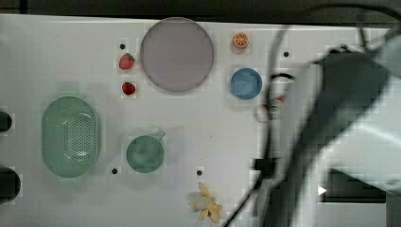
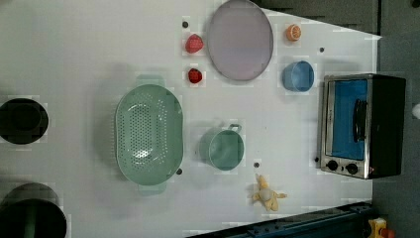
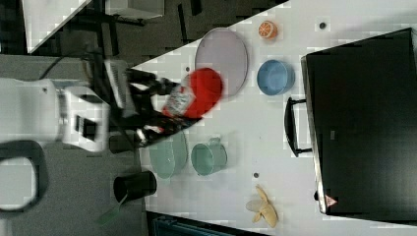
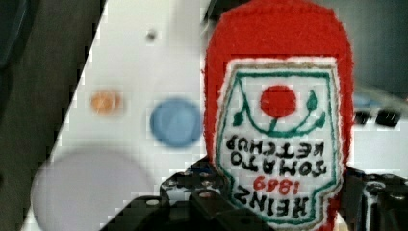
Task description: Pick Ketchup from oven and place it on table.
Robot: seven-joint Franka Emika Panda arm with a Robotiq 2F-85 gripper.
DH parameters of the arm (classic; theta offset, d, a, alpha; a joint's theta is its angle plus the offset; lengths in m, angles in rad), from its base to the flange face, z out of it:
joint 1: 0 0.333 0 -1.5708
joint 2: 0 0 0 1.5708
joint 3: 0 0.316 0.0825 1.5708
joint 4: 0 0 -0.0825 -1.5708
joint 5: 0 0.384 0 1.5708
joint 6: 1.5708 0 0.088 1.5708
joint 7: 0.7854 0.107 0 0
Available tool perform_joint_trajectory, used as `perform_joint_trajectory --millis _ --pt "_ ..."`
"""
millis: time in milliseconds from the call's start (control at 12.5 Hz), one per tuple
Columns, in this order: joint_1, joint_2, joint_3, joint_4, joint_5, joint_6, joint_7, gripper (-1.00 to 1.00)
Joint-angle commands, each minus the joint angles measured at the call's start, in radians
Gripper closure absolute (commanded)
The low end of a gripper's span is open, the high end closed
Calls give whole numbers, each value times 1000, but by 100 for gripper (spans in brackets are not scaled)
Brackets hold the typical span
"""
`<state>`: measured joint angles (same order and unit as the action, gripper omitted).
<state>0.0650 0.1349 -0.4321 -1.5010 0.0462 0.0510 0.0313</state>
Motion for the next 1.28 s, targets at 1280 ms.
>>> perform_joint_trajectory --millis 1280 --pt "87 53 223 -675 24 617 28 -27"
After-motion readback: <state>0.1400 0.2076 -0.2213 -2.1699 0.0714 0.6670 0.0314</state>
